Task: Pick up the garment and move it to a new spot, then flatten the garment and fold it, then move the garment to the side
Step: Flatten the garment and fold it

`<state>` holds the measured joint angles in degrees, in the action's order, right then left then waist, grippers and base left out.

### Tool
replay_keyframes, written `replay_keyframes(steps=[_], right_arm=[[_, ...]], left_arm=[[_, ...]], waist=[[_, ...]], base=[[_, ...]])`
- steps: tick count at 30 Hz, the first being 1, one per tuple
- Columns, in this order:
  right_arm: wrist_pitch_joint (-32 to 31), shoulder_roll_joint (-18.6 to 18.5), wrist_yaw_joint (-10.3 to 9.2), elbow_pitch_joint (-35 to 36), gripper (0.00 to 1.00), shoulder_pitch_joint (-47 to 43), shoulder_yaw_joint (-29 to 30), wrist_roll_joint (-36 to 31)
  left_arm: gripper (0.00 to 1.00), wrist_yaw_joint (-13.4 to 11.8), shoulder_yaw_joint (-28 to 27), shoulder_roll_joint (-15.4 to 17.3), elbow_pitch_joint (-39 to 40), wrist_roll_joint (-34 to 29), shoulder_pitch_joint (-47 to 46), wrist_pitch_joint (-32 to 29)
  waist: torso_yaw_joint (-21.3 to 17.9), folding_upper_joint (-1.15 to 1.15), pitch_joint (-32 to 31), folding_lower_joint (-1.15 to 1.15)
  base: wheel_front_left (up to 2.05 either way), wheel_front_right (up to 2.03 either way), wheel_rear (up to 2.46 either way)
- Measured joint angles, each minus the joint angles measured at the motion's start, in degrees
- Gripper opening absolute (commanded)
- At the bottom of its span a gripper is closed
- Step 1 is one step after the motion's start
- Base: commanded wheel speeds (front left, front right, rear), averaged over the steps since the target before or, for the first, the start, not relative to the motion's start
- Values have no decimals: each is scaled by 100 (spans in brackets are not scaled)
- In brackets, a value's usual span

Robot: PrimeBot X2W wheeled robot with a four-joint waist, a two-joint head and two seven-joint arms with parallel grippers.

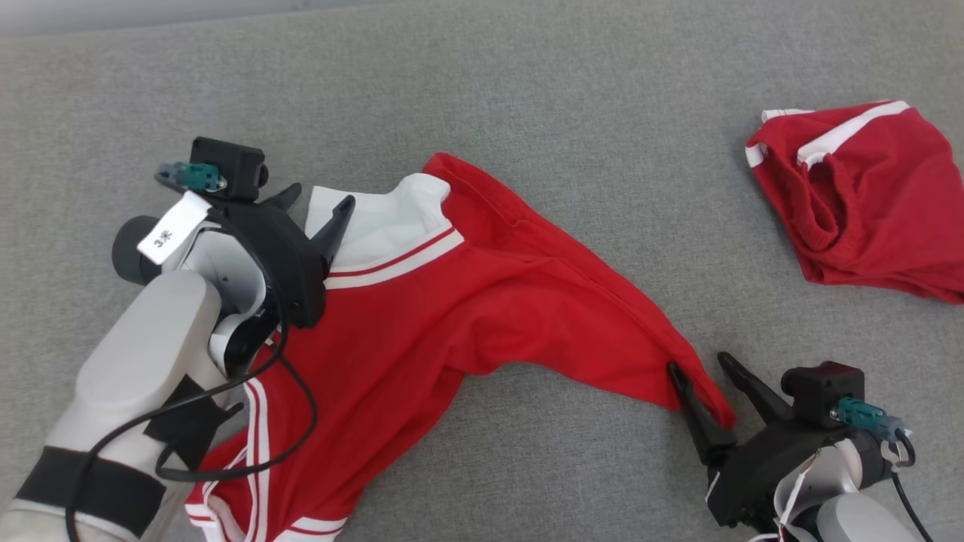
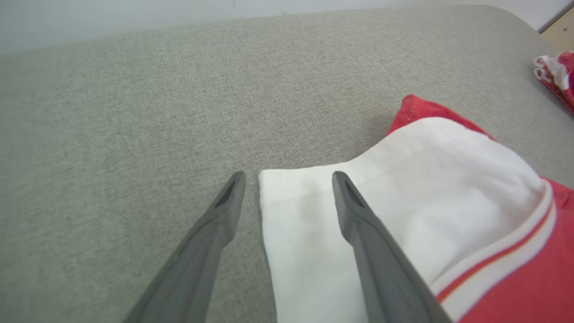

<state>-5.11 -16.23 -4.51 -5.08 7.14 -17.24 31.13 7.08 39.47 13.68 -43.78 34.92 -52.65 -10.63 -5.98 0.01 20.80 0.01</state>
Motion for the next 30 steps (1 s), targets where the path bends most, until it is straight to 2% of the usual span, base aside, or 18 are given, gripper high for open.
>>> replay_keyframes(steps=[2,3,4,5,11,15,19,22,30], right_arm=[[-1,12,0,1,100,49,-29,-9],[-1,22,7,5,46,54,-34,-9],[-1,23,8,9,30,61,-37,-9],[-1,21,26,10,0,70,-43,-9],[1,14,57,-9,0,77,-20,-7],[3,-22,148,-58,0,110,1,11],[5,-42,268,-81,0,445,51,54],[3,-198,375,-105,0,673,135,65],[-103,-353,631,-227,0,744,266,397]], left_arm=[[100,0,52,-25,-132,-1,-86,0],[84,0,55,-27,-202,-1,-117,-22],[25,1,99,-23,-291,-4,-159,-70],[0,2,116,-18,-343,-11,-182,-51],[0,7,261,-163,-594,-70,-354,43],[0,7,240,-244,-719,-32,-456,232],[0,8,226,-114,-706,156,-637,454],[0,7,205,34,-608,285,-799,656],[0,7,431,20,-263,513,-809,1012]], waist=[[-34,0,40,0],[-48,0,58,0],[-63,0,74,0],[-75,0,89,0],[-62,0,114,0],[5,0,54,-1],[66,0,-67,0],[112,-1,-183,-1],[291,-1,-478,-1]], base=[[0,0,0],[0,0,0],[0,0,0],[0,0,0],[0,0,0],[0,0,0],[0,0,0],[0,0,0],[0,0,0]])
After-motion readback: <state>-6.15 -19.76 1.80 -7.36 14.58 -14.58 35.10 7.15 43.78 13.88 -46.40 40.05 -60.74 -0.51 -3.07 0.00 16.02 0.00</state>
